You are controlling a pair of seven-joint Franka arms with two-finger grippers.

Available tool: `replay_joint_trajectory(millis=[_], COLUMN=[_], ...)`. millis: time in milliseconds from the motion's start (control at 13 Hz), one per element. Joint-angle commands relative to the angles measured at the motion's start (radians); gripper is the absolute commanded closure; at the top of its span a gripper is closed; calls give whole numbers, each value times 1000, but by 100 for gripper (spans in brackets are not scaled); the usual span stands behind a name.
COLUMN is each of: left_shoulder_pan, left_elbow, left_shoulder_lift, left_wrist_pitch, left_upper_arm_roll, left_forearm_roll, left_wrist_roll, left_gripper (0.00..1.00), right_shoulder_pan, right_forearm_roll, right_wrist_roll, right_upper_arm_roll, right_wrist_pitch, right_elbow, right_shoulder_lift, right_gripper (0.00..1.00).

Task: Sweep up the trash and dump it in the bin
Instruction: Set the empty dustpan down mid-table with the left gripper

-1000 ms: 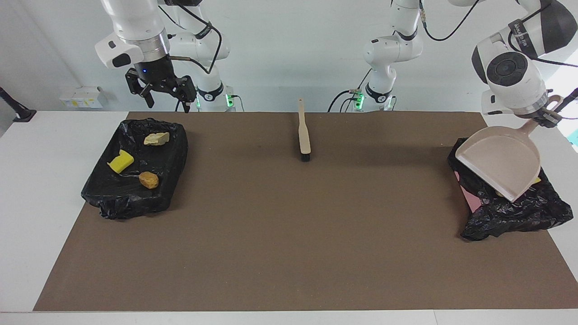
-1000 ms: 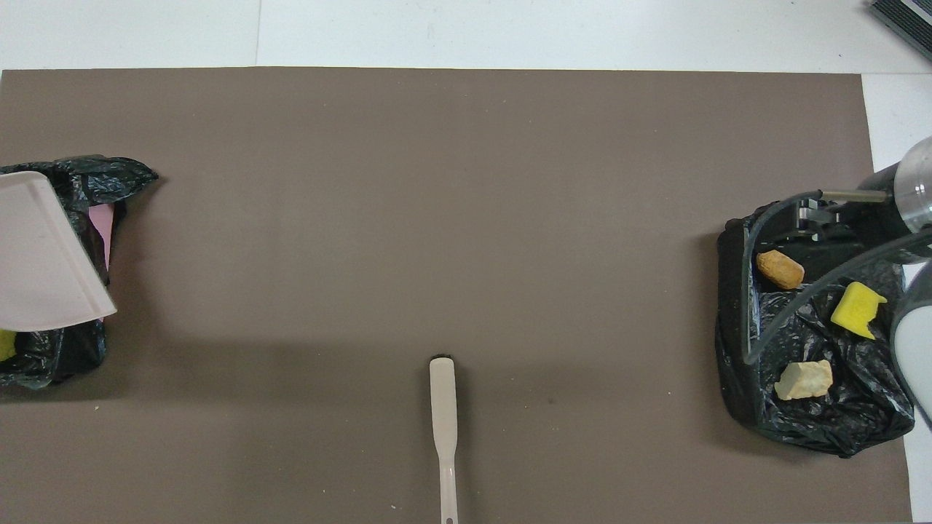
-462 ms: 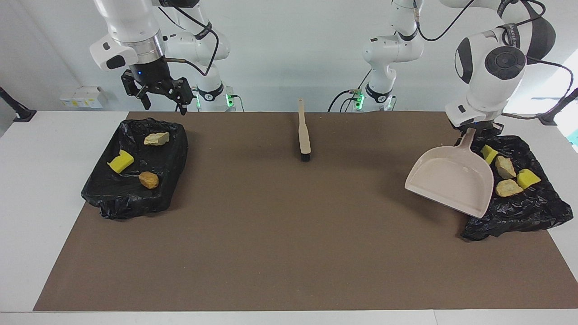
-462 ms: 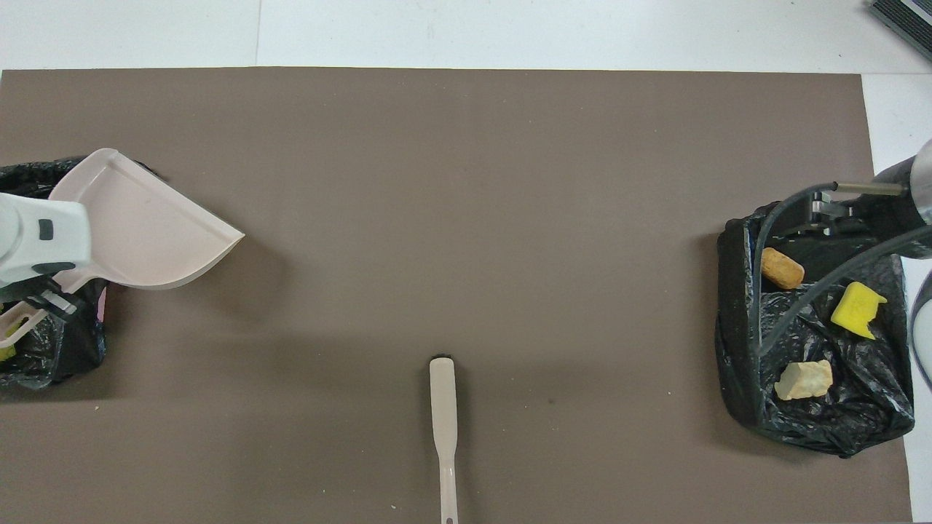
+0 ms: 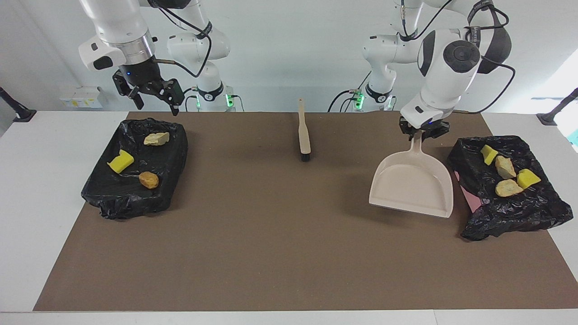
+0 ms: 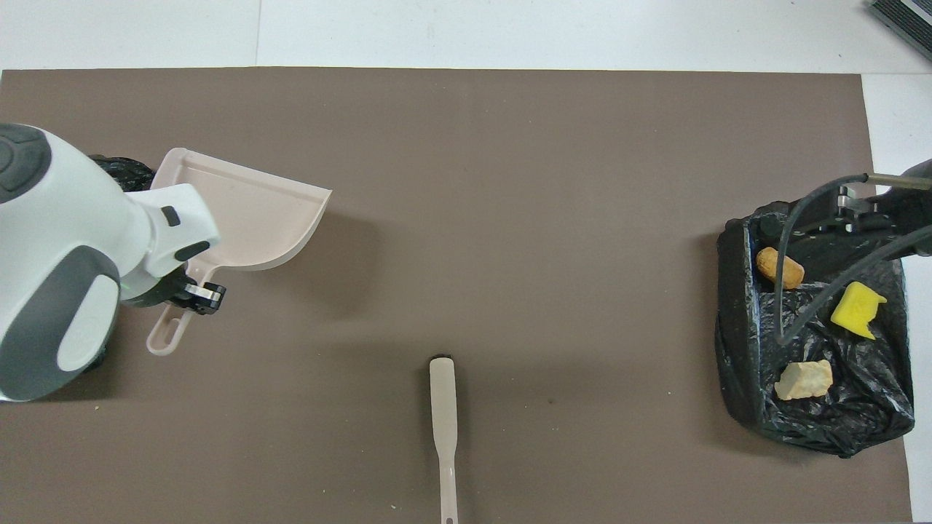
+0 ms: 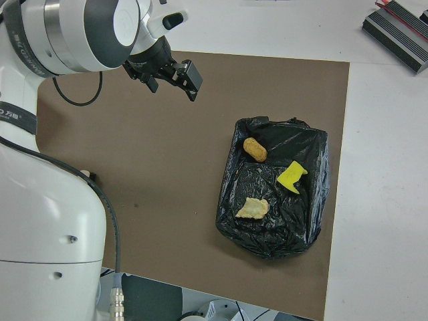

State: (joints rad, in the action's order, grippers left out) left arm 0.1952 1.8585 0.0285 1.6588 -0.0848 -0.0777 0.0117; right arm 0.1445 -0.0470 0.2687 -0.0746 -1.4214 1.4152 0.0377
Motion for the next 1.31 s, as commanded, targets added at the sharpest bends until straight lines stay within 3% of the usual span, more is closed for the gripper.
replay_joint_trajectory(millis=[0, 231, 538, 769, 1231], left_shoulder_pan=[108, 188, 277, 348, 392], left_elbow=[4, 4, 1, -28, -18], left_shoulder_lift=[-1, -44, -179, -277, -335], left_wrist_pitch=[71, 165, 373, 455, 553], left_upper_arm_roll=[19, 19, 17, 17, 17], left_forearm_roll=[42, 93, 136, 173, 179], left_wrist_roll=[-134, -208, -406, -459, -490], left_gripper=[100, 100, 100, 100, 100], right_shoulder_pan=[24, 24, 23, 18, -2], right_forearm_roll=[29, 32, 29, 15, 19], right_wrist_roll=[-48, -48, -43, -48, -45], right_upper_arm_roll=[-34, -34, -36, -39, -33], right_wrist_pitch=[24, 25, 45, 30, 30], right_elbow=[-3, 28, 64, 60, 60], right_shoulder_lift=[-1, -22, -45, -41, -42], right_gripper=[0, 0, 0, 0, 0])
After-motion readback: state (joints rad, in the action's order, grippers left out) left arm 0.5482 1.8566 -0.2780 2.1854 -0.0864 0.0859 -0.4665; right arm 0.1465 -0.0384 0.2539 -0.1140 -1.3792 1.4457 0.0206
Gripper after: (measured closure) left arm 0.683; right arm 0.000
